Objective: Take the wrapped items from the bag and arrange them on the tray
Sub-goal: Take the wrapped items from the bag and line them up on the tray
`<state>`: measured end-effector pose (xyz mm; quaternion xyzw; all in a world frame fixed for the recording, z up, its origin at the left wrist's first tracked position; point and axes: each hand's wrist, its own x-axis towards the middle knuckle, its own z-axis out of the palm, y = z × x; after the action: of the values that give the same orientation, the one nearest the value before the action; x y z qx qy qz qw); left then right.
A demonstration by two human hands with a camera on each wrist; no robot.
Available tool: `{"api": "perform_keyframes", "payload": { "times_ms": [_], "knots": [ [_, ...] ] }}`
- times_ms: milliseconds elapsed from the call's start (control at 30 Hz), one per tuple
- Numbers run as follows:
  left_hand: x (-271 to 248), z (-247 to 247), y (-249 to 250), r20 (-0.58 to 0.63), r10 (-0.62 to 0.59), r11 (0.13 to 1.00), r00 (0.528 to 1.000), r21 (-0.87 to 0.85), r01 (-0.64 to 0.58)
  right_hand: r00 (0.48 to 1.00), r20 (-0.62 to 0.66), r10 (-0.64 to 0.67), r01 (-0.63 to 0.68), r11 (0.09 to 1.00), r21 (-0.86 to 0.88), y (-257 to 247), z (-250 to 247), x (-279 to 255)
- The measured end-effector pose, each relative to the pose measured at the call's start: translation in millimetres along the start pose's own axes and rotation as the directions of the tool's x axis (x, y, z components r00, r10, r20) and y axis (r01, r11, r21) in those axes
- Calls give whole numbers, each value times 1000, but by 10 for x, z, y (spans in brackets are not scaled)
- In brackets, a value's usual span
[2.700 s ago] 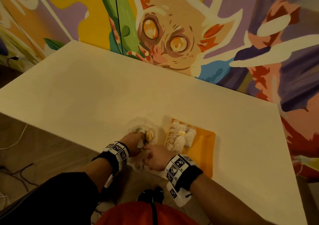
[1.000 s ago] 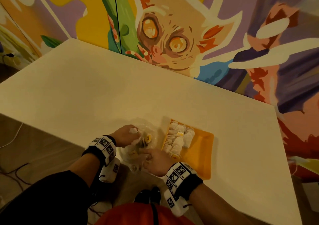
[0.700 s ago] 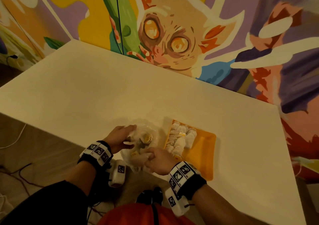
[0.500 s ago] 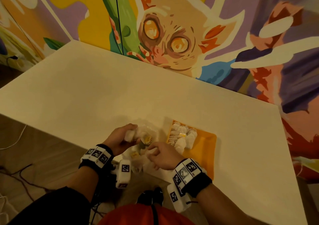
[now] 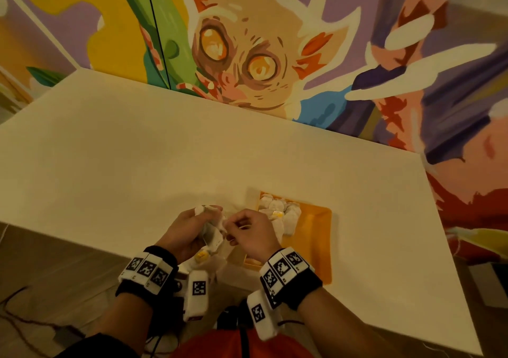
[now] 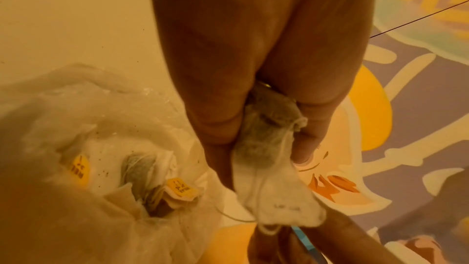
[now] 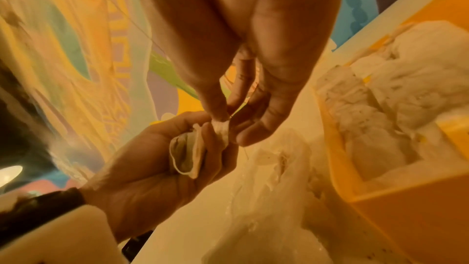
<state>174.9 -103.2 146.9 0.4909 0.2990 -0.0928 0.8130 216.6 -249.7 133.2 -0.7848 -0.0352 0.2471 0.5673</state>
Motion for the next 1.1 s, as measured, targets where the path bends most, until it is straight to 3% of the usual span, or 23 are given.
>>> {"api": "perform_keyframes", "payload": {
  "times_ms": [133, 233, 500, 667, 833, 900, 967, 1033, 1100],
  "knots": [
    [15, -11, -80, -15, 12, 999, 1000, 31, -12, 999, -43, 5, -2, 997, 80, 52, -22, -26],
    [81, -77, -115, -59, -7, 999, 998, -40, 5, 995, -96, -7, 21, 990, 139, 67, -55, -9],
    [221, -110, -132, -141, -27, 997, 990, -79, 16, 972, -186, -146, 162, 984, 72, 48, -255, -105],
    [249, -46, -126, -103, -62, 987, 993, -153, 45, 973, -192, -125, 158, 973, 167, 45, -442, -167],
    [221, 51, -67, 20, -91, 963, 996, -251, 93, 967, -199, -161, 180, 980, 82, 172, -673, -233],
    [198, 153, -56, 24, -40, 986, 999, -160, 43, 963, -214, -163, 179, 982, 60, 225, -763, -249],
    [165, 313, -48, 64, 27, 995, 998, 98, -33, 962, -214, -173, 183, 983, 31, 279, -859, -248],
    [138, 519, -55, 108, 71, 895, 992, 432, -111, 963, -190, -193, 191, 981, -30, 324, -968, -237],
    [152, 716, -43, 150, 111, 771, 982, 611, -180, 967, -150, -206, 195, 977, -86, 341, -1067, -215]
  ]
}}
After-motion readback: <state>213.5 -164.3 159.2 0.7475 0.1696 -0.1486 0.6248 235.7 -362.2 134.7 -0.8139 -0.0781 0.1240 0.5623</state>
